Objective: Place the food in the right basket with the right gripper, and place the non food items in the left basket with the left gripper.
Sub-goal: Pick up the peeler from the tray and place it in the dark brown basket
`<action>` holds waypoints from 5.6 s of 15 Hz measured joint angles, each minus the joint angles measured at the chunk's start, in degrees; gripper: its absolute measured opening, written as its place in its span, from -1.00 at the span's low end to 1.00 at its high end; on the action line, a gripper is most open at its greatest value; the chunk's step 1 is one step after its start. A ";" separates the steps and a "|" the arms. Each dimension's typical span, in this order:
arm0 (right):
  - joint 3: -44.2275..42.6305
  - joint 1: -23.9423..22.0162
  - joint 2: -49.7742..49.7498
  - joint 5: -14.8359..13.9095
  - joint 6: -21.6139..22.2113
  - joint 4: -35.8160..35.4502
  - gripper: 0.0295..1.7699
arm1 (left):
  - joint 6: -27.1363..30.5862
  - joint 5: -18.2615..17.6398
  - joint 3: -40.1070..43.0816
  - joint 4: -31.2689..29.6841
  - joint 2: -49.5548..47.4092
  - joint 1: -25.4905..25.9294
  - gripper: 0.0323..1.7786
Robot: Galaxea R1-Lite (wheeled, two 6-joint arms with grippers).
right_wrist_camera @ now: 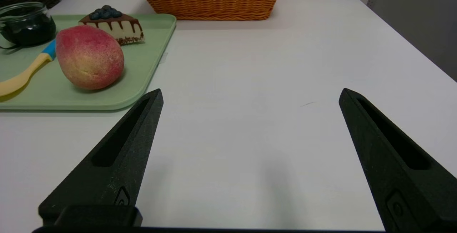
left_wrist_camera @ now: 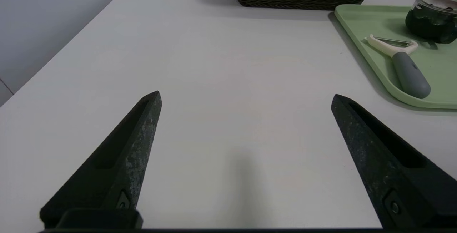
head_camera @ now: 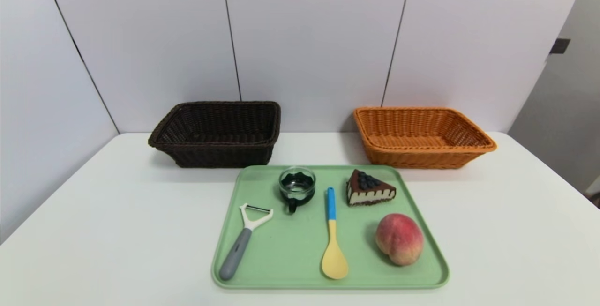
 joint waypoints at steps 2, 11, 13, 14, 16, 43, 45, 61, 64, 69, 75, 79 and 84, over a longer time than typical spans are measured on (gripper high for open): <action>0.00 0.02 0.00 0.00 -0.07 -0.06 0.92 | 0.02 -0.01 0.00 0.00 0.00 0.00 0.90; 0.00 0.02 0.00 0.00 -0.05 -0.02 0.92 | 0.22 -0.09 0.00 0.07 0.00 0.00 0.90; 0.00 0.02 0.00 0.04 -0.33 -0.04 0.92 | 0.33 -0.04 0.00 0.09 0.00 0.00 0.90; 0.00 0.02 0.00 0.06 -0.40 -0.06 0.92 | 0.59 -0.01 0.00 0.07 0.00 0.00 0.90; 0.00 -0.01 0.00 0.15 -0.68 -0.39 0.92 | 1.71 -0.17 0.00 0.35 0.00 0.02 0.90; -50.58 10.02 60.93 5.24 -1.07 17.63 0.92 | -2.84 -13.45 -58.62 21.32 69.40 -11.62 0.90; -52.70 14.08 64.29 5.24 -1.04 17.65 0.92 | -3.80 -13.25 -60.36 21.48 71.80 -16.36 0.90; -57.94 20.55 71.94 6.84 1.49 18.83 0.92 | -8.77 -13.41 -69.18 21.82 82.58 -30.59 0.90; -57.97 20.55 72.46 6.73 2.17 18.86 0.92 | -11.28 -13.25 -70.97 22.04 85.03 -32.40 0.90; -57.73 20.50 72.75 6.62 2.82 18.79 0.92 | -16.26 -10.97 -71.11 27.05 88.53 -32.76 0.90; -57.30 20.59 73.03 6.57 2.93 18.87 0.92 | -18.22 -10.89 -71.41 34.66 92.88 -36.16 0.90; -57.19 20.59 72.90 6.56 2.93 18.86 0.92 | -21.47 -9.25 -71.52 34.19 96.94 -38.94 0.90; -56.20 20.66 72.46 6.53 2.91 18.86 0.92 | -21.14 -2.67 -71.69 34.13 100.85 -40.23 0.90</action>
